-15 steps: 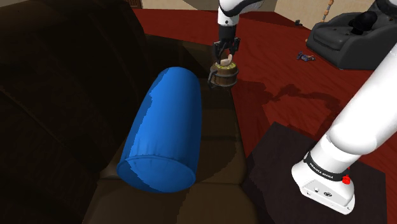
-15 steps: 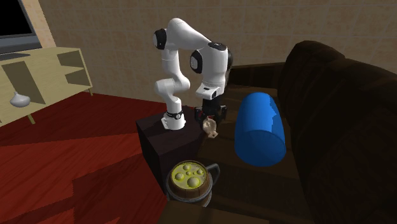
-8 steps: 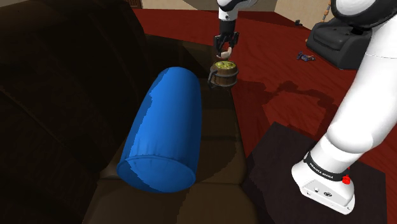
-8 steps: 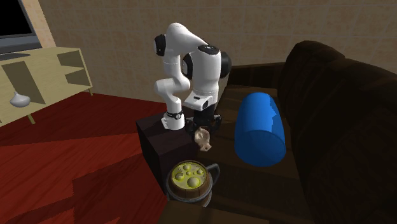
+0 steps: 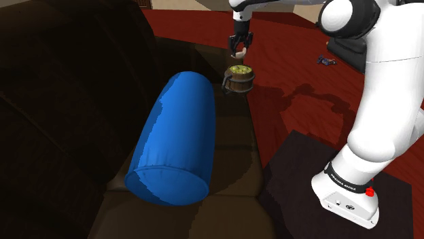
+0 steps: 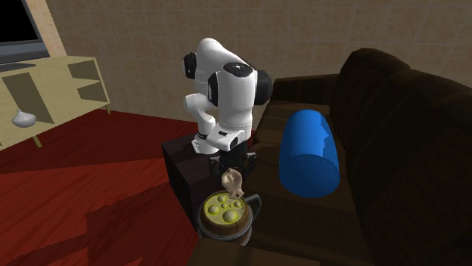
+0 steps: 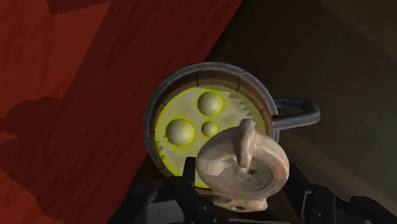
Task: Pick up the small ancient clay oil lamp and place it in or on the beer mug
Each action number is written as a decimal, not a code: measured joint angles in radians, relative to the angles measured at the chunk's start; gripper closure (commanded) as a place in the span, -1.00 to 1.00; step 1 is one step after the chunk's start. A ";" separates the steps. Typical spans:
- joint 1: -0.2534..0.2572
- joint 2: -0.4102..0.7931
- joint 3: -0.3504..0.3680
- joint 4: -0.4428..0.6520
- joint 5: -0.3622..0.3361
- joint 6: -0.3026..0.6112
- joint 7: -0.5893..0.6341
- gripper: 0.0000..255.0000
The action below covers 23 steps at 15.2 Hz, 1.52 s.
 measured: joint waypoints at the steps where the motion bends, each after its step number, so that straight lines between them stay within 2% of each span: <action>1: 0.000 0.002 0.000 -0.008 0.000 0.010 0.001 1.00; 11: -0.002 0.006 0.000 -0.140 -0.001 0.146 0.004 1.00; 19: 0.000 0.010 0.000 -0.143 -0.002 0.160 0.007 1.00; 20: 0.000 0.010 0.000 -0.142 -0.002 0.159 0.006 -1.00; 23: 0.000 0.016 0.000 -0.140 -0.001 0.157 0.006 -1.00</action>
